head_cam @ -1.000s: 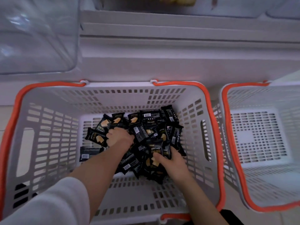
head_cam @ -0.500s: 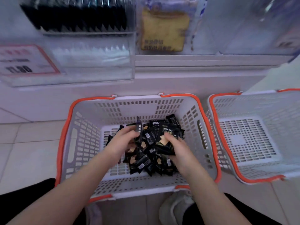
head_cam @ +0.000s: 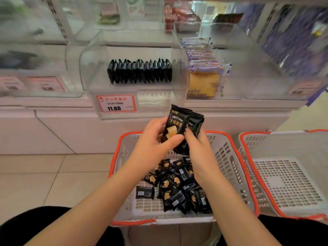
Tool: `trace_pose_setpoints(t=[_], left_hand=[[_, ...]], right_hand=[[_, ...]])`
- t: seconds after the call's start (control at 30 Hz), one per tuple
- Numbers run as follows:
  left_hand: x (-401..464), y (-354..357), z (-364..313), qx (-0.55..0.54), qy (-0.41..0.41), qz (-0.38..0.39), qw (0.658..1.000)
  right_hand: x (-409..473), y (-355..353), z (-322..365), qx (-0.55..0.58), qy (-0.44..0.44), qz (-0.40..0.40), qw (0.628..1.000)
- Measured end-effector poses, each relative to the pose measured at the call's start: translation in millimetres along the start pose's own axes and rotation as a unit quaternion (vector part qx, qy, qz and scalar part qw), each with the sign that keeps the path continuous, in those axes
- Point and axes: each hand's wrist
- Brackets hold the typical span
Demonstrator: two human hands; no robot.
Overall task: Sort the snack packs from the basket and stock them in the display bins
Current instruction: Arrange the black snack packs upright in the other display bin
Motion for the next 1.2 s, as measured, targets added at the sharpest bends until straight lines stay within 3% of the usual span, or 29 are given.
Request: trace_pose_setpoints(t=[0.27,0.4,0.47,0.57,0.63,0.77,0.9,1.1,1.2], left_hand=[[29,-49,-53,0.051,0.104,-0.038,0.993],[60,-86,-70,0.119,0.089,-0.029,0.988],[77,-103,-73,0.126,0.081,-0.093,0.984],[102,-123,-73,0.247,0.081,-0.156,0.953],[118,-132,-72,0.306,0.047,-0.12,0.943],[148,-142,-64,0.352,-0.107,0.004,0.93],[169,-148,-47,0.46,-0.182,0.104,0.863],[191,-151,-29,0.493,-0.263,0.147,0.816],[202,-152,-31,0.552,-0.286,0.167,0.765]], right_hand=[[26,43,88,0.006,-0.117,0.111,0.987],[65,68,120,-0.01,-0.066,0.113,0.991],[89,82,129,-0.036,-0.045,0.122,0.991],[124,105,131,-0.155,0.002,0.122,0.98],[142,117,127,-0.208,0.05,0.132,0.968],[170,129,104,-0.313,0.096,0.163,0.931],[186,135,81,-0.351,0.142,0.227,0.897],[201,155,75,-0.4,0.075,0.28,0.87],[209,155,78,-0.363,0.073,0.32,0.872]])
Point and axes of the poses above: each hand's wrist, its own x-axis towards the middle knuckle, its own y-axis out of the palm, z = x × y, and after that the axes turned 3 degrees about -y, right-handed
